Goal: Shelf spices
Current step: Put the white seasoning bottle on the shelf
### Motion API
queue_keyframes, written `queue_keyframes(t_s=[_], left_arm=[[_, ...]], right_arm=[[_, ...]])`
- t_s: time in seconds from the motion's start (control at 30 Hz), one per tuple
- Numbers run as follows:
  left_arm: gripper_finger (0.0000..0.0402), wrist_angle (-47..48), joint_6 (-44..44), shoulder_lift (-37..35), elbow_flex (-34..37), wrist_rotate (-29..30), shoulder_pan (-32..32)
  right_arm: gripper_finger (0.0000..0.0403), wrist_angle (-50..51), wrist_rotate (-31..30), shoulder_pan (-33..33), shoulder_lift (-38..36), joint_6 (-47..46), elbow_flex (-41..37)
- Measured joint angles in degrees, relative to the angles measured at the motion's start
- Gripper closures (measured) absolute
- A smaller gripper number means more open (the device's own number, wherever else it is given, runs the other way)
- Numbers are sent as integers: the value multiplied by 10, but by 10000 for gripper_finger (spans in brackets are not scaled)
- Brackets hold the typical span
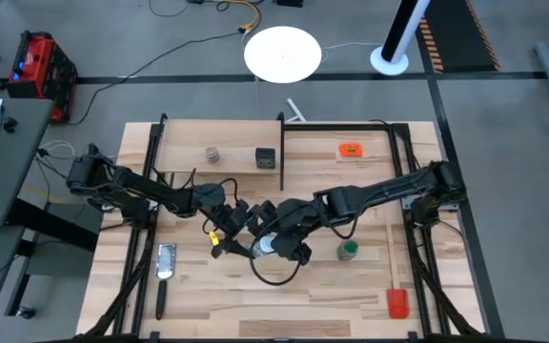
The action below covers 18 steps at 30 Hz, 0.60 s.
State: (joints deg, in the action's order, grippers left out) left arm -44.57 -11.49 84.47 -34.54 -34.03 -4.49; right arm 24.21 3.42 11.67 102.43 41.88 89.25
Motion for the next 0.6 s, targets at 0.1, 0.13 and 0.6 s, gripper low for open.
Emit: queue_keyframes(t_s=[0.1, 0.13, 0.6], left_arm=[[144, 5, 7, 0, -4, 13, -3], [144, 4, 11, 0, -5, 21, -5], [229, 19, 46, -1, -5, 102, -19]], right_arm=[[201, -7, 0, -5, 0, 1, 0], [201, -10, -1, -7, 0, 3, 0], [171, -10, -6, -13, 0, 2, -1]])
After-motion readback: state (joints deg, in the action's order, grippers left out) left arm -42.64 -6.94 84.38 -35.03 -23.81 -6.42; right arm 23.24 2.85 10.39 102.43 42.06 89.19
